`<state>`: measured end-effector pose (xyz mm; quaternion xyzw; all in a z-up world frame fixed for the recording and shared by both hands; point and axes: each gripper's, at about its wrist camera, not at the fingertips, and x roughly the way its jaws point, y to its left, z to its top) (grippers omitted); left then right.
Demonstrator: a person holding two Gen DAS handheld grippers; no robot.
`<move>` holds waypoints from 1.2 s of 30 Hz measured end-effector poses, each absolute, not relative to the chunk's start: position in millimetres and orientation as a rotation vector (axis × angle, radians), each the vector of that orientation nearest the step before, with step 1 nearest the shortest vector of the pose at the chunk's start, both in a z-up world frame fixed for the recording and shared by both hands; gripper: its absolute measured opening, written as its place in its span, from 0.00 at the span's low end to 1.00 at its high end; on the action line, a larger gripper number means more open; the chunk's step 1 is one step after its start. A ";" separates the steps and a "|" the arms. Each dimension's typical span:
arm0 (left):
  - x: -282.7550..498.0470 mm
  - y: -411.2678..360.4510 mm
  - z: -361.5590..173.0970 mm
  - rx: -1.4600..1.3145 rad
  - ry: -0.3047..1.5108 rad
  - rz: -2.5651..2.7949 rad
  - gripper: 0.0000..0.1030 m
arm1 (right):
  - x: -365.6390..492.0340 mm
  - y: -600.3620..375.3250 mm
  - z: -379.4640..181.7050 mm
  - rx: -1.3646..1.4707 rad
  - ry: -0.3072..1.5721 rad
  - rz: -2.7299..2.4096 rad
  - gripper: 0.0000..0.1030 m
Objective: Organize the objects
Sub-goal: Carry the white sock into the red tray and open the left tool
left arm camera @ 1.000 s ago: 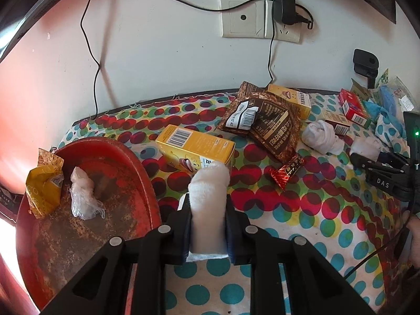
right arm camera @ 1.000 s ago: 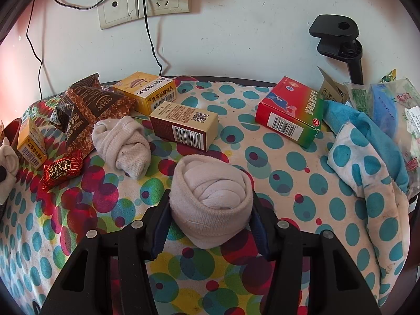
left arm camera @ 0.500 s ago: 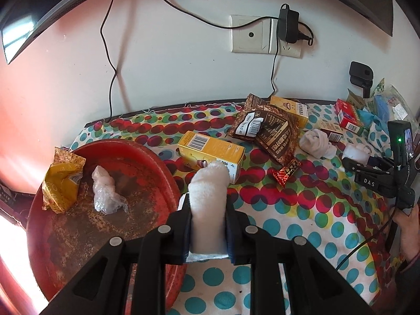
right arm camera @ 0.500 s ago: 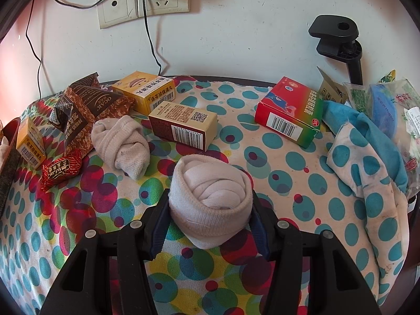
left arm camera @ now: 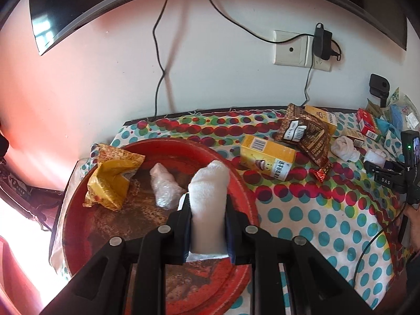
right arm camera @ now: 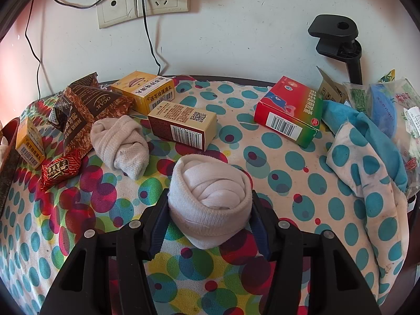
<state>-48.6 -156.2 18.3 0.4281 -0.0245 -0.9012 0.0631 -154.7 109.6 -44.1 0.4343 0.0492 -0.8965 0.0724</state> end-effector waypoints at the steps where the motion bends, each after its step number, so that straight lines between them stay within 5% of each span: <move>1: -48.2 -162.3 18.0 1.305 -0.065 -2.724 0.20 | -154.5 109.2 -44.1 1.305 0.149 -2.695 0.52; 23: -44.0 -301.4 -26.5 1.365 0.023 -2.520 0.21 | -153.6 104.6 -43.9 1.307 0.154 -2.696 0.55; 36: -42.0 -290.9 -40.1 1.358 -0.003 -2.545 0.28 | -154.2 107.7 -42.2 1.309 0.173 -2.705 0.57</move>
